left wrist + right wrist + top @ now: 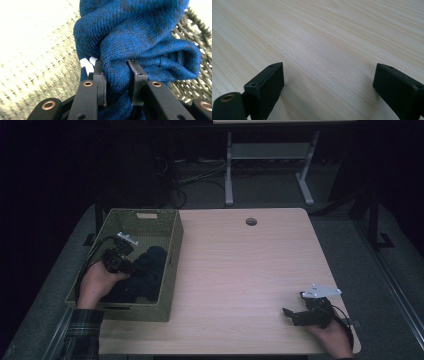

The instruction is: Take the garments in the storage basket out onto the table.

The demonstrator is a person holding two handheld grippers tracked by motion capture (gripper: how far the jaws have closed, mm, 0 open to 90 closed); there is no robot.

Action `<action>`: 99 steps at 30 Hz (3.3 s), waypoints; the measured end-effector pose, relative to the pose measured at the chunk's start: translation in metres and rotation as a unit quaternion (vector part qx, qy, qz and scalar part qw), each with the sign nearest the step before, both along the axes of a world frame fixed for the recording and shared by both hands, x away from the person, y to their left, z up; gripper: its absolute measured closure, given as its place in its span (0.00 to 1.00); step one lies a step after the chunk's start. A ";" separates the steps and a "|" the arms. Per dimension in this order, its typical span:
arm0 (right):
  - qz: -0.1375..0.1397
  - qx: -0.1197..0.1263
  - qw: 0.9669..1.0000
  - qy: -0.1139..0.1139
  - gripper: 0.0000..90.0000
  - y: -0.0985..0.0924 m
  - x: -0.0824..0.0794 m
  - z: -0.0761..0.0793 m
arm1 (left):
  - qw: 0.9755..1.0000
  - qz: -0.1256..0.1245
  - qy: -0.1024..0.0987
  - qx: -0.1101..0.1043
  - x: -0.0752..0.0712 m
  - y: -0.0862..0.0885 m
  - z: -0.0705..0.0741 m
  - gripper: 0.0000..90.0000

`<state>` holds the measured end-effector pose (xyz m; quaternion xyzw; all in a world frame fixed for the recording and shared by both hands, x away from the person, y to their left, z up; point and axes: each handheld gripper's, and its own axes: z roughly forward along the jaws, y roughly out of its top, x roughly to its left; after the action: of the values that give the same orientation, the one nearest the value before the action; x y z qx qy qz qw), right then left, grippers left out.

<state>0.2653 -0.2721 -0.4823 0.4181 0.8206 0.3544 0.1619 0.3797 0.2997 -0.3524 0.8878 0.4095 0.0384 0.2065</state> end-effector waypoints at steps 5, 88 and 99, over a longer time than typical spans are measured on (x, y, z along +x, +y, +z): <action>0.000 0.000 1.000 0.000 0.11 0.000 0.000 0.000 | 1.000 0.002 -0.011 0.004 0.001 0.000 0.015 0.80; -0.002 0.000 1.000 0.002 0.11 0.000 0.000 0.000 | 0.983 -0.094 -0.141 -0.065 0.002 -0.142 0.192 0.81; -0.003 0.000 1.000 0.003 0.11 0.000 -0.001 0.000 | 0.979 -0.136 -0.136 -0.072 -0.005 -0.185 0.188 0.81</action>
<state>0.2648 -0.2719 -0.4819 0.4211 0.8200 0.3527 0.1607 0.3751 0.1148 -0.1641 0.9045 0.2545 0.1013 0.3267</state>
